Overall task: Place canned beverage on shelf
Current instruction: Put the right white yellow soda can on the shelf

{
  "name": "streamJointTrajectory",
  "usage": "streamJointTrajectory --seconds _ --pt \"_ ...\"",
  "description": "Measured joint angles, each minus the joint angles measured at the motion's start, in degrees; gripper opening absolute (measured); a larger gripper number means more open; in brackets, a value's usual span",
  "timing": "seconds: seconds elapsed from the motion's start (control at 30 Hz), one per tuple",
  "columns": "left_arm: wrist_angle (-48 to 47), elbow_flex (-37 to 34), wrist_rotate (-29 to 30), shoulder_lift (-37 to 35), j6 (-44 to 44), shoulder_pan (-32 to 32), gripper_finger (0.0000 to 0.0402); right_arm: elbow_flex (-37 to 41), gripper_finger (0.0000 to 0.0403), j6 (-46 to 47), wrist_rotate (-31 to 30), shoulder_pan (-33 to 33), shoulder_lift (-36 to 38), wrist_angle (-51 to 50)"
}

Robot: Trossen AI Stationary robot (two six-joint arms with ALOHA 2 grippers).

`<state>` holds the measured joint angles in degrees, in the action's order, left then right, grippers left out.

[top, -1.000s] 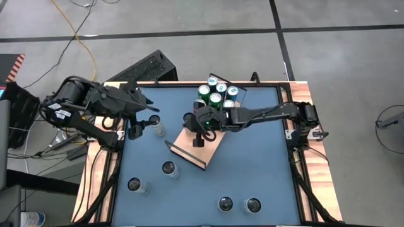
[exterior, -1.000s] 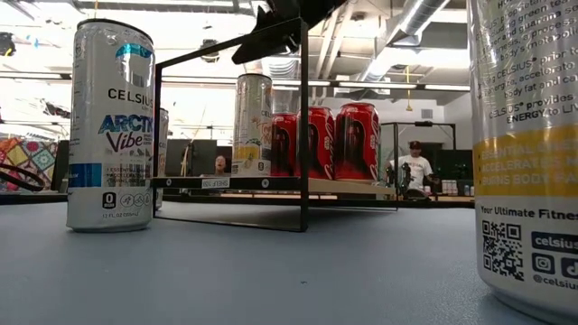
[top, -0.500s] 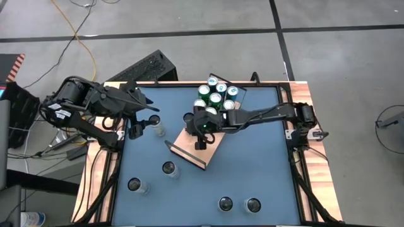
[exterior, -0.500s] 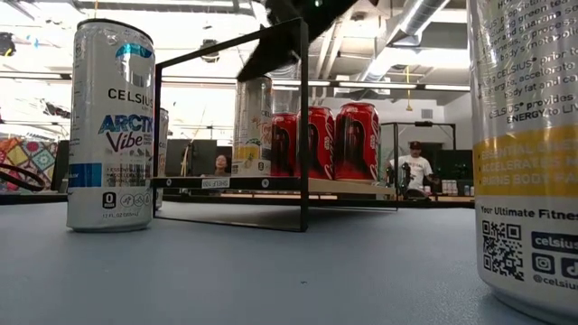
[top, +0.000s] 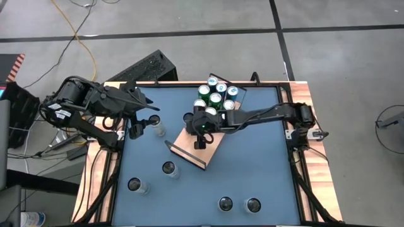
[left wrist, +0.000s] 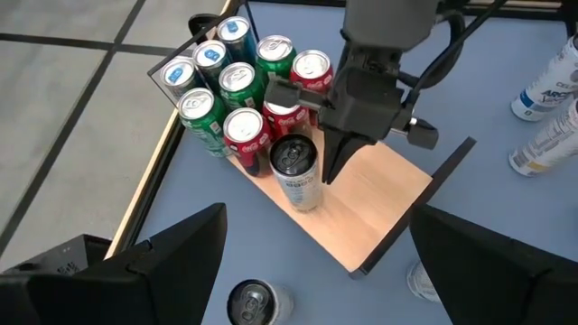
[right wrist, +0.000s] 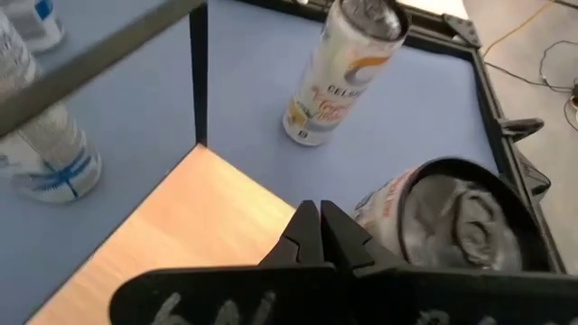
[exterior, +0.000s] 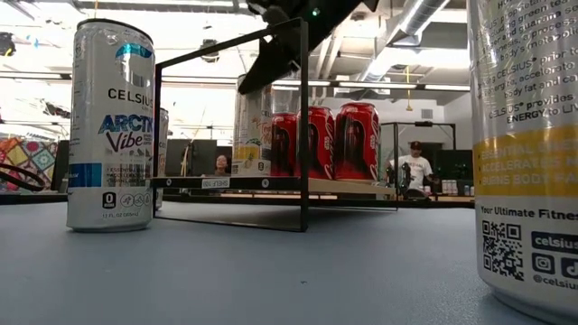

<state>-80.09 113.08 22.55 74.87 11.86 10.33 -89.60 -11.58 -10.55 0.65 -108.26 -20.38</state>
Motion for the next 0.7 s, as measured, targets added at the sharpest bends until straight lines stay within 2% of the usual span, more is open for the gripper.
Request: streamJointTrajectory --seconds 0.7 --pt "-1.12 0.0 -0.24 0.0 0.9 0.0 0.0334 -0.04 0.0 1.18 -2.03 -1.48 0.08 -1.51"
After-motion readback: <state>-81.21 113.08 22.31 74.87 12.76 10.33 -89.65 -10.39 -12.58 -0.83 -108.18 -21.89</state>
